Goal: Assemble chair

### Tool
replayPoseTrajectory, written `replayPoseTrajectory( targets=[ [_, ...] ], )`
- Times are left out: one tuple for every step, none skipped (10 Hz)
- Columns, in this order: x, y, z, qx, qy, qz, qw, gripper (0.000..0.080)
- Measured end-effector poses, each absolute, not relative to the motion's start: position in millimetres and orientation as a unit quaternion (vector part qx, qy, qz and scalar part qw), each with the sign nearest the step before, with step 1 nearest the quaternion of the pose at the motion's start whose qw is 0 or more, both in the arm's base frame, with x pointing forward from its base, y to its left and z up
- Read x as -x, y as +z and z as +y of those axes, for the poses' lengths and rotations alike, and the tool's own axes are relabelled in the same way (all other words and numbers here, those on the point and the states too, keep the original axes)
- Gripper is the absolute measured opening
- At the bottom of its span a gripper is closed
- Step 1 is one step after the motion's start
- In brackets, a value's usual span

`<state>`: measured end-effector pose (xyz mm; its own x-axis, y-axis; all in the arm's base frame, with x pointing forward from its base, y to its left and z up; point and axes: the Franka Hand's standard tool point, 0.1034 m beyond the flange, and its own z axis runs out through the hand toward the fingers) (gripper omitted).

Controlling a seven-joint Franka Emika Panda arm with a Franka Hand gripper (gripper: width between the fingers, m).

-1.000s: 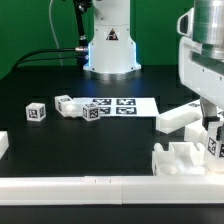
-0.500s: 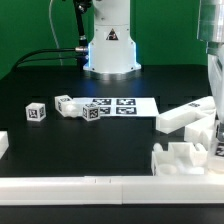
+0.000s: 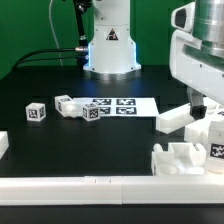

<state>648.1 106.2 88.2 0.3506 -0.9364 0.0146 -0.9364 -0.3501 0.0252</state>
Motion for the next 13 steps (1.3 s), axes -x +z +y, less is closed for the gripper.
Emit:
replayPoseTrajectory(
  targets=[
    [-648.2,88.2,105.8,-0.841,-0.002,-0.541,0.015,0.0647],
    [-648.2,88.2,105.6,-0.855,-0.002,-0.519,0.015,0.0649],
    [-648.1,88.0,106.6,-0.874,-0.002,-0.486,0.015,0.0649],
    [-651.1,86.7,116.3,-0.896,0.013,-0.444,0.018,0.0649],
    [-652.4,83.7,127.9,-0.918,0.028,-0.395,0.025,0.0649],
    [-653.7,82.4,130.6,-0.934,0.037,-0.355,0.021,0.0649],
    [-654.7,80.2,130.7,-0.942,0.048,-0.333,0.015,0.0649],
    [-652.9,78.2,131.8,-0.951,0.046,-0.307,0.019,0.0649],
    [-654.3,79.2,129.1,-0.960,0.045,-0.277,0.022,0.0649],
    [-657.2,80.9,120.4,-0.964,0.046,-0.260,0.023,0.0649],
    [-660.0,83.7,112.0,-0.963,0.048,-0.265,0.023,0.0649],
    [-662.5,87.1,106.0,-0.961,0.048,-0.272,0.023,0.0649],
    [-661.8,85.5,107.6,-0.958,0.048,-0.281,0.023,0.0649]
  ],
)
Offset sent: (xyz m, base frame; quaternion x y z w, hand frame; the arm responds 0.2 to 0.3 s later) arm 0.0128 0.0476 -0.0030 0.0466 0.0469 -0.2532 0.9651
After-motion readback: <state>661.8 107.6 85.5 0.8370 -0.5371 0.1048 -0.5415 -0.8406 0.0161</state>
